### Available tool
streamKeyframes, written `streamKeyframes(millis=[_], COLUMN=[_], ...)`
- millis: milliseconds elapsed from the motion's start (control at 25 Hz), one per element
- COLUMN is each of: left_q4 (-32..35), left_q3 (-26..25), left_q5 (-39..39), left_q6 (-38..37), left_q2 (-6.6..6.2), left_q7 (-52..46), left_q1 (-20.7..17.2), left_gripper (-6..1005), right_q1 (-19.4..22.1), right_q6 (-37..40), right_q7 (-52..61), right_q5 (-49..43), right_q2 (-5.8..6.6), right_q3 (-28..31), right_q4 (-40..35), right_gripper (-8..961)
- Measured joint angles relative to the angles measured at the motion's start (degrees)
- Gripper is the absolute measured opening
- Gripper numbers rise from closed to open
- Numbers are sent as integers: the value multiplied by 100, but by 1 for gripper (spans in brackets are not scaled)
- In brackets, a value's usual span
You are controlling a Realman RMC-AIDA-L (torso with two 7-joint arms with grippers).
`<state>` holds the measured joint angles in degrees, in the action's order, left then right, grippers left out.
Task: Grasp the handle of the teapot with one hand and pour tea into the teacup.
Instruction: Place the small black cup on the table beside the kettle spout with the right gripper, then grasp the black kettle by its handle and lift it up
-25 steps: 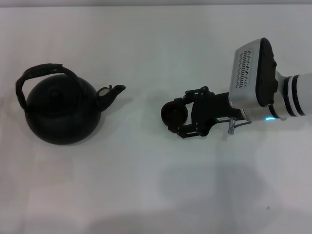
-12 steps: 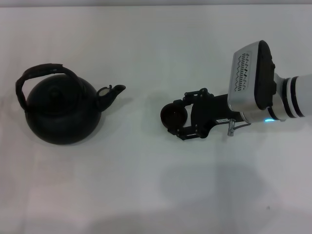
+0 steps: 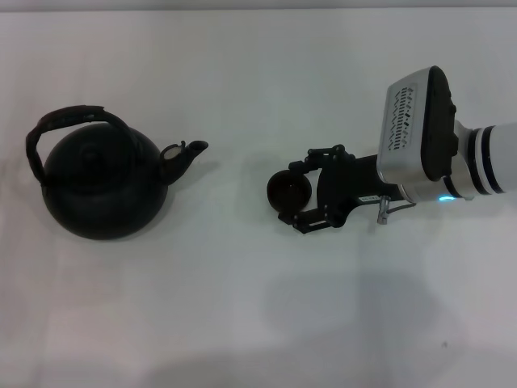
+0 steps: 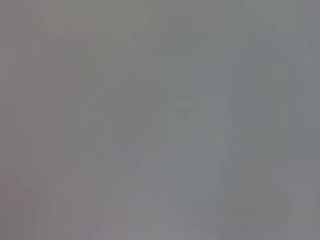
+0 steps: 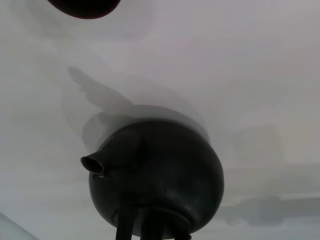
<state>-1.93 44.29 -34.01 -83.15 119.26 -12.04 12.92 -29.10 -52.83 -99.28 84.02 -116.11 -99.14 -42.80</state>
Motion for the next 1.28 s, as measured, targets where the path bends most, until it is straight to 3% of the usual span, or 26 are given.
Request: streamKeyframes(millis=[560,800,1000,1280], left_q4=[-32,-40,-50,-276], left_q3=[113,638,1359,1868], left_q5=[-9,-14,-18,-26], left_q6=[-168,-787,-1312,-1656], left_q2=[0,9,14,35], left_q7=[-1,-42,-116,-236], left_q1=[-58,-214,-307,-253], left_gripper=[786,787,787,787], right_q1=[11,102,152,95], right_q6=[-145,-652,-819,-768], right_q7=[36,7,-66,-153], right_q5=[49,23,-147,-357], right_q2=[54,114,154,115], right_q3=[133,885,1472,1658], right_q4=[-89,-274,-349,-308], right_gripper=[868,868,867,867])
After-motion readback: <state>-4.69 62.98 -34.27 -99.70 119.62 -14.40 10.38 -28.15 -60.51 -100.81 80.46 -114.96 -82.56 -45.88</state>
